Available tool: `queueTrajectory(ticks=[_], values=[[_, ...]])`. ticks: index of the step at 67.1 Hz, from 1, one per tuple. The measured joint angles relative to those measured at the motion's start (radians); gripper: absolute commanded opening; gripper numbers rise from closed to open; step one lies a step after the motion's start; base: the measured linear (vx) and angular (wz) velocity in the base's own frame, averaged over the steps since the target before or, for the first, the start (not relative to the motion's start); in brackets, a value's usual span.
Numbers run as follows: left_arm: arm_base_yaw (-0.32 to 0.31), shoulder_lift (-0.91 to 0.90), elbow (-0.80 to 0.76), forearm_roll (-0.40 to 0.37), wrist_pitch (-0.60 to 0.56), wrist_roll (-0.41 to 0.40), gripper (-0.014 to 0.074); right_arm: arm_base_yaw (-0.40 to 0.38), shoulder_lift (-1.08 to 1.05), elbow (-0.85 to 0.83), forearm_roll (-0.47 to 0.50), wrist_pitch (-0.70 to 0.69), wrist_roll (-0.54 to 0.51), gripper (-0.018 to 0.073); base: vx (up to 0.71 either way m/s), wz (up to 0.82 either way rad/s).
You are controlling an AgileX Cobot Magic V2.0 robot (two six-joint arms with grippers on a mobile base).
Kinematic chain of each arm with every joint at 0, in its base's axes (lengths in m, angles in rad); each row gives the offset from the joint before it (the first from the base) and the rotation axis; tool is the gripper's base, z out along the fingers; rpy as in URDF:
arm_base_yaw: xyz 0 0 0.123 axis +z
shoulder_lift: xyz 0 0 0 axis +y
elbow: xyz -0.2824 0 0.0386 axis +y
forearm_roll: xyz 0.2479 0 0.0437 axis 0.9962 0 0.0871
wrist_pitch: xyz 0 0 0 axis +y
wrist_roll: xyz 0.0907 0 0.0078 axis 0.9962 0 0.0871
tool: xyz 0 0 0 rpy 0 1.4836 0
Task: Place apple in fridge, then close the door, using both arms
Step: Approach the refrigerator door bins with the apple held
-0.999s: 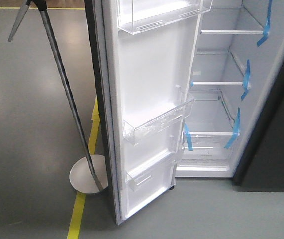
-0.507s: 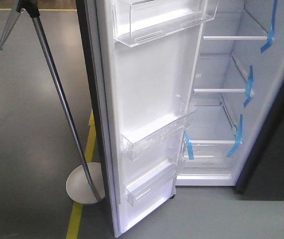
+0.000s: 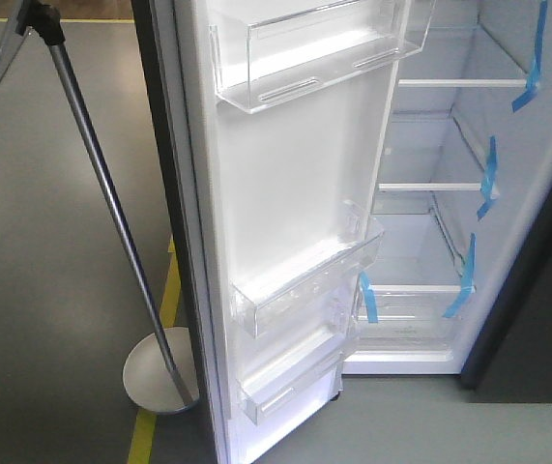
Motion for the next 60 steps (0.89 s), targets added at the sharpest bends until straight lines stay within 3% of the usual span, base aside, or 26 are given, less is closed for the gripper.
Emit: queueTrajectory(ticks=[60], values=[[0.0, 0.0, 0.0, 0.0, 0.0, 0.0, -0.0006, 0.0, 0.0, 0.0, 0.0, 0.0, 0.0, 0.0185, 0.06, -0.01]])
